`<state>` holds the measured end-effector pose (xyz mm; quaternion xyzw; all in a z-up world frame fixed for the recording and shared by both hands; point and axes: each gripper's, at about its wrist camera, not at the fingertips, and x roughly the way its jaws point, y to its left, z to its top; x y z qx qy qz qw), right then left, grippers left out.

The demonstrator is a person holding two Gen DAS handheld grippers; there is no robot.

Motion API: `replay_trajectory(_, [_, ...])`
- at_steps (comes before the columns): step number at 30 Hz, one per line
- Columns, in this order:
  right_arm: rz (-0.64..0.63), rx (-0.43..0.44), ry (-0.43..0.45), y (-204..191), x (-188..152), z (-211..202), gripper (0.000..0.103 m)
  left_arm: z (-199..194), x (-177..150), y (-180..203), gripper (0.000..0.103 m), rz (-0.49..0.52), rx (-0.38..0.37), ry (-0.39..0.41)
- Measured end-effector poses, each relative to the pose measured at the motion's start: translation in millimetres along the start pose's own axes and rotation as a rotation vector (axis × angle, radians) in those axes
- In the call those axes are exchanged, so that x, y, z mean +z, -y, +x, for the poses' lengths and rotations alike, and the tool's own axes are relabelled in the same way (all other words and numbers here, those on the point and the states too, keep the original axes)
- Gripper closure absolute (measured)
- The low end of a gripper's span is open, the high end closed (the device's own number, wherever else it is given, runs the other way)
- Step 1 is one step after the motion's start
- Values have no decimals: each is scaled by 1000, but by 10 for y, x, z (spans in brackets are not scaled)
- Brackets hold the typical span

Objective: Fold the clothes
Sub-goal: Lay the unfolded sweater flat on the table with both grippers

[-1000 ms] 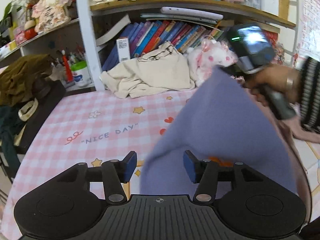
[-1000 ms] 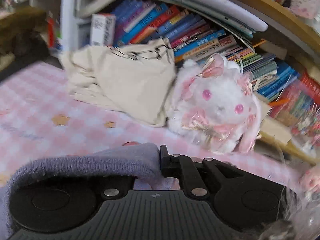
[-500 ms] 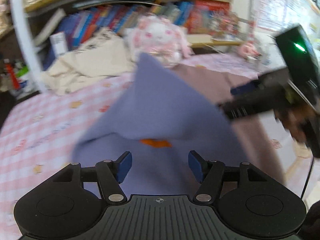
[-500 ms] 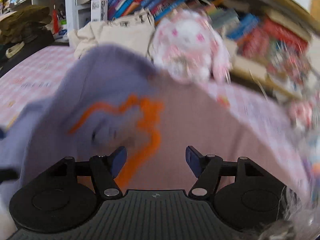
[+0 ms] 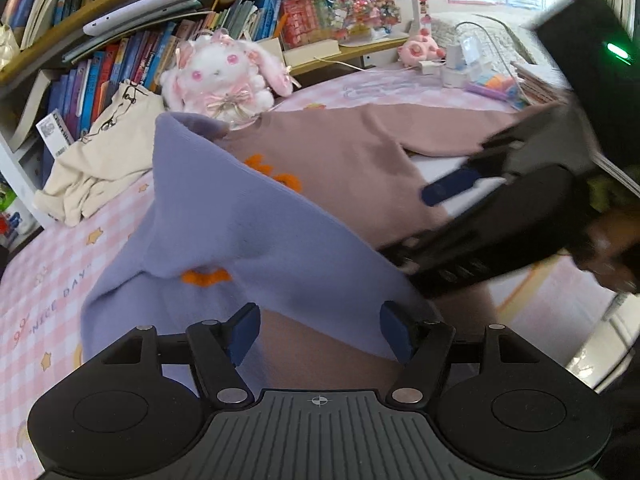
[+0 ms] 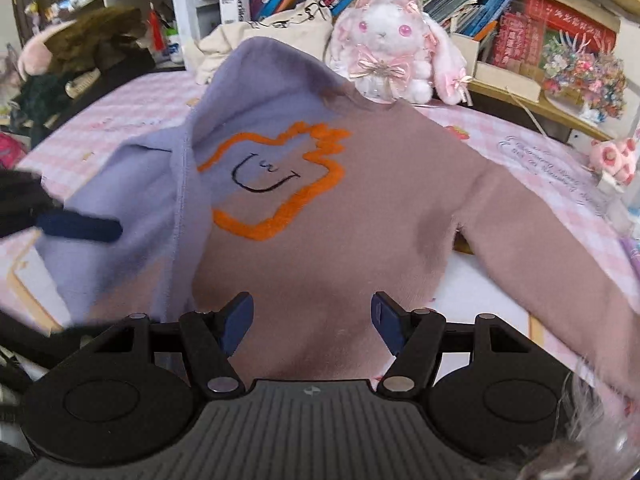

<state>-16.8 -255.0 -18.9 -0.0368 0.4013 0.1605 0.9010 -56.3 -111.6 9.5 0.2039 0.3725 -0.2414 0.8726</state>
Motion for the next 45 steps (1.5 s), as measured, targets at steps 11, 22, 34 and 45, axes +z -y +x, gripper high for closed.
replay_trajectory(11, [29,99,-22,-23,190,118,39,-130,-47,118,24,-71,-72,8])
replay_trajectory(22, [110,49,-2,-86,255,58,39,241,-131,-498,97,-280,-149,-60])
replay_trajectory(34, [202,-235,-79,-344,6,154,40,-403,-140,-2610,98,-432,67,183])
replay_trajectory(45, [289,-409,-107,-719,-11,223,42,83,-292,-3952,98,-500,185,89])
